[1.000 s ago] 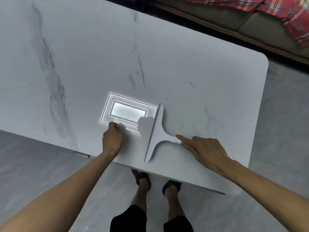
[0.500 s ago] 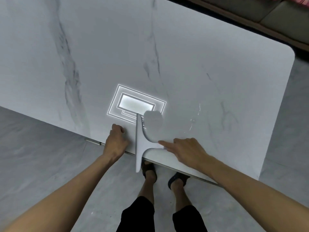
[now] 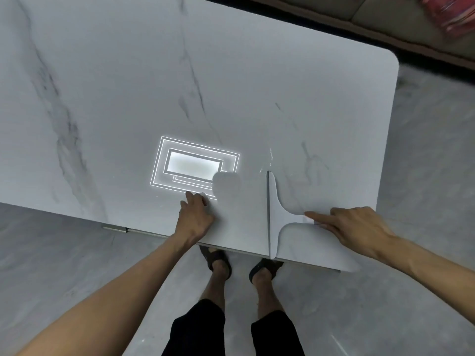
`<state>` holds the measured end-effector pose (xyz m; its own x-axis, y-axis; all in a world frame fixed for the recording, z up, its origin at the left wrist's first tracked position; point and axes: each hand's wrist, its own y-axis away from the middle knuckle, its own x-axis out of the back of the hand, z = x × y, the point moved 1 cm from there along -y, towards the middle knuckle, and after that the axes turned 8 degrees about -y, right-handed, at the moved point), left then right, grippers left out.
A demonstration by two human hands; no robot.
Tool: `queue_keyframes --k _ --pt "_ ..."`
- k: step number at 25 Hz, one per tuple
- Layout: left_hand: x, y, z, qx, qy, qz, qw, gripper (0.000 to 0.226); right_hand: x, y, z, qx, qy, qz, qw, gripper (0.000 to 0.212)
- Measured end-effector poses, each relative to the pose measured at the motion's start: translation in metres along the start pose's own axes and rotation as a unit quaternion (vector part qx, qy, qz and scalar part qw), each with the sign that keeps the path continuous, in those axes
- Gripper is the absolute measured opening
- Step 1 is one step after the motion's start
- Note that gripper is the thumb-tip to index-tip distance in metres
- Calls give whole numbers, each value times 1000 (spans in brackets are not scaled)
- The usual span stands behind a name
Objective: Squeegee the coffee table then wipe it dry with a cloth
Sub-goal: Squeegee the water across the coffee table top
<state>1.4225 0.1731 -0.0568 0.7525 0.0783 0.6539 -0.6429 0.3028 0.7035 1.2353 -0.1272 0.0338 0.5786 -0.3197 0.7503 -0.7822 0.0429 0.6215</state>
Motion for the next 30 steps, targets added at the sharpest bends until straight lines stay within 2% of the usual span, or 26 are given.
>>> queue_keyframes --k 3,7,10,13,18,21,24,26,28,30 --pt "1 5 3 29 30 60 997 21 -6 -2 -14 60 16 22 998 44" --pt "7 13 -7 90 84 156 980 12 -38 -45 -91 185 -20 -4 983 45" --pt "27 15 -43 174 152 229 946 11 -45 -91 -161 254 -13 1 967 52" --pt "51 14 -99 220 144 265 928 19 -38 -136 -212 278 -7 25 960 50" --pt "64 9 -145 188 144 127 963 30 -33 -184 -255 237 1 35 971 52" --pt "58 6 -138 143 127 73 979 31 -30 -172 -223 219 -22 32 975 54" --pt "47 2 -118 103 92 61 989 29 -26 -137 -151 163 -51 72 983 54" --pt "42 -1 -106 92 70 69 991 28 -10 -108 -105 82 -46 53 994 44" --pt "42 0 -96 113 78 90 986 27 8 -75 -73 28 -28 30 999 42" --pt "47 4 -95 149 103 129 975 28 19 -60 -71 38 -17 23 999 42"
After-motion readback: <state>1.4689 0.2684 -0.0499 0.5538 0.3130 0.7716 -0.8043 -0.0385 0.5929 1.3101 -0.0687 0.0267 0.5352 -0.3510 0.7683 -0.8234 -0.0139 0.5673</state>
